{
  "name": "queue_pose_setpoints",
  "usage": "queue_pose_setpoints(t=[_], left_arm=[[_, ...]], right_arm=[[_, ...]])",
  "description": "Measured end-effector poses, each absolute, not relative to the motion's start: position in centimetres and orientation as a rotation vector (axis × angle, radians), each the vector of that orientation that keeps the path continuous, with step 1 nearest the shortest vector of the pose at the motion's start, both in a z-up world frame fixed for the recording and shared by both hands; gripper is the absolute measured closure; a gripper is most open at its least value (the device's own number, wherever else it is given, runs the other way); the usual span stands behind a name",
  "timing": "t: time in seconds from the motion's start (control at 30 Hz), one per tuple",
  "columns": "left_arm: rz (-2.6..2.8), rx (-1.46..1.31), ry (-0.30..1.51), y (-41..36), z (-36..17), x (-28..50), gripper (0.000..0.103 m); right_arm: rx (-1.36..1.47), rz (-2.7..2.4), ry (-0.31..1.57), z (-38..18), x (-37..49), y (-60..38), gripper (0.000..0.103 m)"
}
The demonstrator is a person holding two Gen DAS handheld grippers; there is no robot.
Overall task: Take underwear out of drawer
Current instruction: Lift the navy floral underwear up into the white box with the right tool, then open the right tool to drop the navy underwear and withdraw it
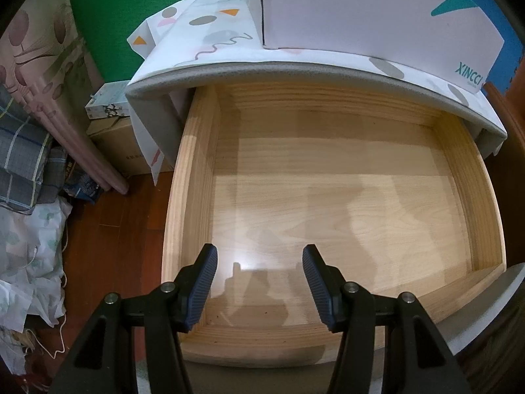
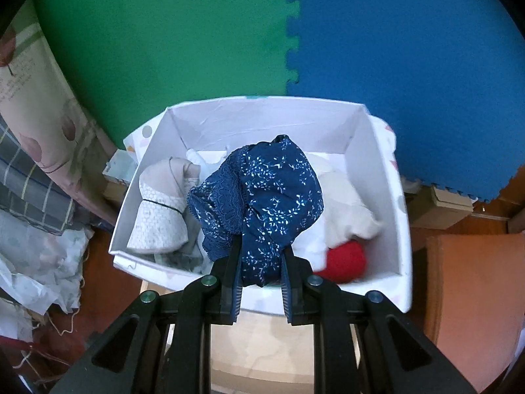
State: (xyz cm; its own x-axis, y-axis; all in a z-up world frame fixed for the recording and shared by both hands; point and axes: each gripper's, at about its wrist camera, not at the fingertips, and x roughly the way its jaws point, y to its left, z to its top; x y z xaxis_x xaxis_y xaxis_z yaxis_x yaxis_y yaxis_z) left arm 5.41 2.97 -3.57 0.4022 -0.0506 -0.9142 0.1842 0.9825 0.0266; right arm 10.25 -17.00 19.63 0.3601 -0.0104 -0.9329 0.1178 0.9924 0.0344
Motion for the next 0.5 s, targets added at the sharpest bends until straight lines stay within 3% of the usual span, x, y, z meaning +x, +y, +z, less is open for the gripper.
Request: queue_pose_setpoints(t=[0.5], left_arm=[[-0.142,0.128,1.149,2.8,-3.7,5.4,0.048]], right_arm=[[0.054,-0.103,1.294,13.6,12.0,-14.9,0.079]])
